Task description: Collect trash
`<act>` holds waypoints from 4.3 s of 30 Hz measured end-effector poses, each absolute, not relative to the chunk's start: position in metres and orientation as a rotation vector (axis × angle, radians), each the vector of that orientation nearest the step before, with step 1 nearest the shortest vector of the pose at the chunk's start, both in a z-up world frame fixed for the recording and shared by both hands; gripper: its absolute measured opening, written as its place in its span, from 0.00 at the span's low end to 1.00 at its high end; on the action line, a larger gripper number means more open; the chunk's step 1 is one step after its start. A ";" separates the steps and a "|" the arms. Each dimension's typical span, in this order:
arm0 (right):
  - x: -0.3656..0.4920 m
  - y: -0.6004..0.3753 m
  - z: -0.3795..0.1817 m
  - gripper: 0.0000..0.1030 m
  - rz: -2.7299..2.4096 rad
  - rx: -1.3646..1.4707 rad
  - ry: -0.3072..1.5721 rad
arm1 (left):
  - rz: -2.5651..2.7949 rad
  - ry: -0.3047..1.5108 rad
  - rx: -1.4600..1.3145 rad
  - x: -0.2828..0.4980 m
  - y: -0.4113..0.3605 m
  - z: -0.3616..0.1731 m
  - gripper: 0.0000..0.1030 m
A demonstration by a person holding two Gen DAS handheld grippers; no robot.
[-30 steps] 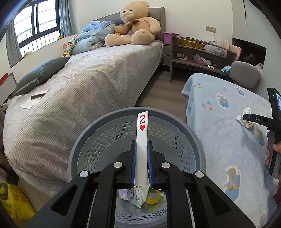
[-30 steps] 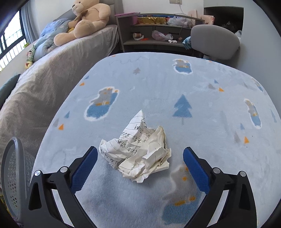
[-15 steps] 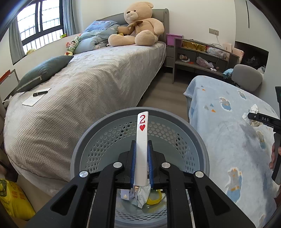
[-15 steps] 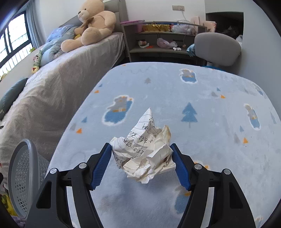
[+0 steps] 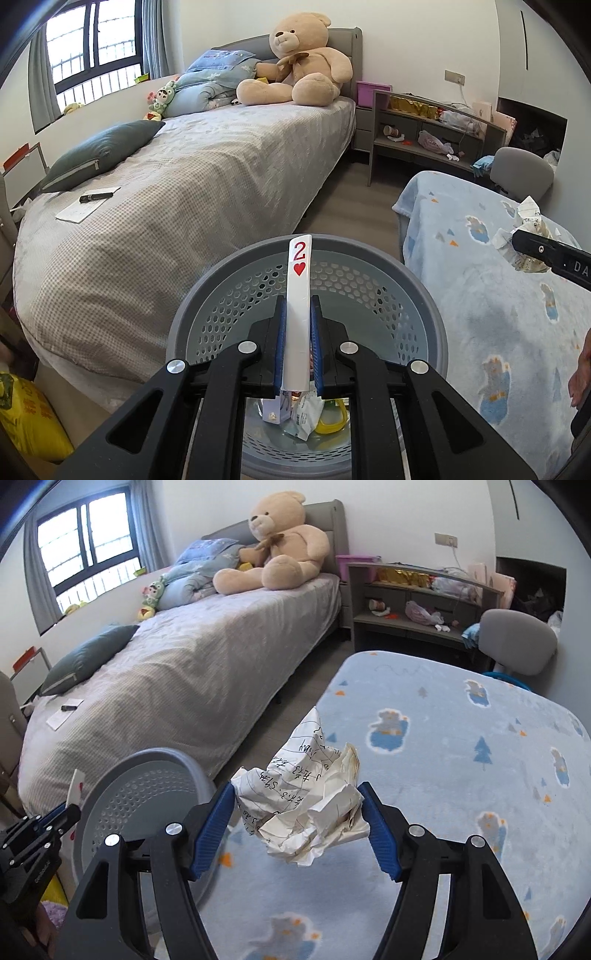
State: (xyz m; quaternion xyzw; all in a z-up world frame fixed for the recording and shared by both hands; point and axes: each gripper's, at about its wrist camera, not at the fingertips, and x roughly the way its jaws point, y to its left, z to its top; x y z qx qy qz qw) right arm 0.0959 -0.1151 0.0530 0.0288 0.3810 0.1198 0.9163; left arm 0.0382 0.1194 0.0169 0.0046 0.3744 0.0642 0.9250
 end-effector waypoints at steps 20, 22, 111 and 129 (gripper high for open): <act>0.063 -0.012 0.041 0.65 0.494 -0.044 0.835 | 0.209 0.824 -0.032 0.036 0.162 0.004 0.12; 0.063 -0.006 0.039 0.65 0.509 -0.059 0.838 | 0.209 0.830 -0.038 0.036 0.165 0.003 0.12; 0.069 -0.005 0.029 0.87 0.487 -0.069 0.851 | 0.342 0.807 -0.058 0.034 0.181 0.006 0.79; 0.068 -0.004 0.028 0.87 0.483 -0.076 0.848 | 0.351 0.811 -0.049 0.035 0.183 0.005 0.79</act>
